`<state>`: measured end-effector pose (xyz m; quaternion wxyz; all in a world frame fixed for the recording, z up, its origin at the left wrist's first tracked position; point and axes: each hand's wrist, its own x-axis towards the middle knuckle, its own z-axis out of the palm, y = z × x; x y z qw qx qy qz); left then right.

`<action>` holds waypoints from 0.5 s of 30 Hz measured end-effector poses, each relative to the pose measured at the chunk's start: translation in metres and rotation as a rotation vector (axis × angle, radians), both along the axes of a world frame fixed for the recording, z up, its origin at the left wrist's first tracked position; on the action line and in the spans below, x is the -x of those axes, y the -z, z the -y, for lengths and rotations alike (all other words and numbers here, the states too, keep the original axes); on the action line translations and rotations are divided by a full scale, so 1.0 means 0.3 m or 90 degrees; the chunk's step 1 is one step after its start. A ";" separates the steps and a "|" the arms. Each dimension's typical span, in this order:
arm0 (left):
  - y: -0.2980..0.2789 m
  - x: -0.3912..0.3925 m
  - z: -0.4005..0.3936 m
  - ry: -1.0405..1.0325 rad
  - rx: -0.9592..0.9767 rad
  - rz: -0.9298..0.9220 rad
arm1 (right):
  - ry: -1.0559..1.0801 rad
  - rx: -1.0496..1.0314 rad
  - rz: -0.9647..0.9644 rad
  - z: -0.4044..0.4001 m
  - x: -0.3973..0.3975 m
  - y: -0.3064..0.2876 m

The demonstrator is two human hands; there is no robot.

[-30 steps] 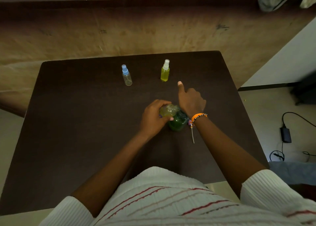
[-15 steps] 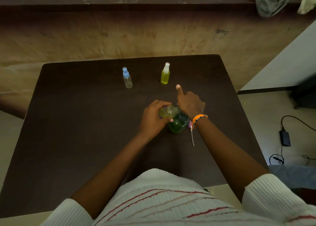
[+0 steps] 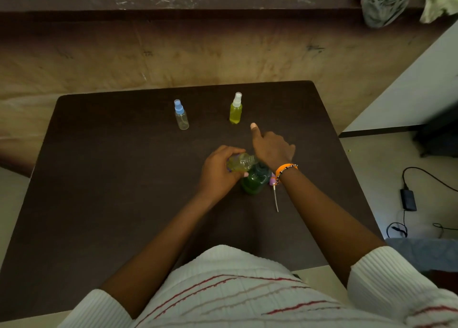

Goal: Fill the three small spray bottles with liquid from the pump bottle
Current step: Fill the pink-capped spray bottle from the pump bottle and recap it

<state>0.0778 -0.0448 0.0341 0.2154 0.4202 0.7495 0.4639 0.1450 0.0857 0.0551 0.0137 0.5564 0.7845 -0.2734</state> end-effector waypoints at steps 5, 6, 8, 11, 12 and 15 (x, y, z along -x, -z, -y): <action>-0.001 0.000 -0.003 -0.003 0.022 0.009 | 0.051 -0.043 -0.055 0.009 0.000 0.028; 0.002 -0.001 -0.004 -0.001 0.028 0.009 | 0.056 -0.058 -0.062 0.009 0.000 0.036; 0.007 -0.002 -0.004 -0.002 0.032 0.011 | 0.052 -0.081 -0.065 0.009 0.004 0.049; 0.014 0.000 -0.005 -0.005 0.025 0.012 | 0.044 -0.090 -0.059 0.008 0.005 0.052; 0.012 0.001 -0.005 -0.004 0.022 0.014 | 0.037 -0.082 -0.053 0.007 0.005 0.049; 0.001 0.005 -0.003 -0.003 0.012 0.023 | 0.016 -0.029 -0.014 0.000 0.004 0.027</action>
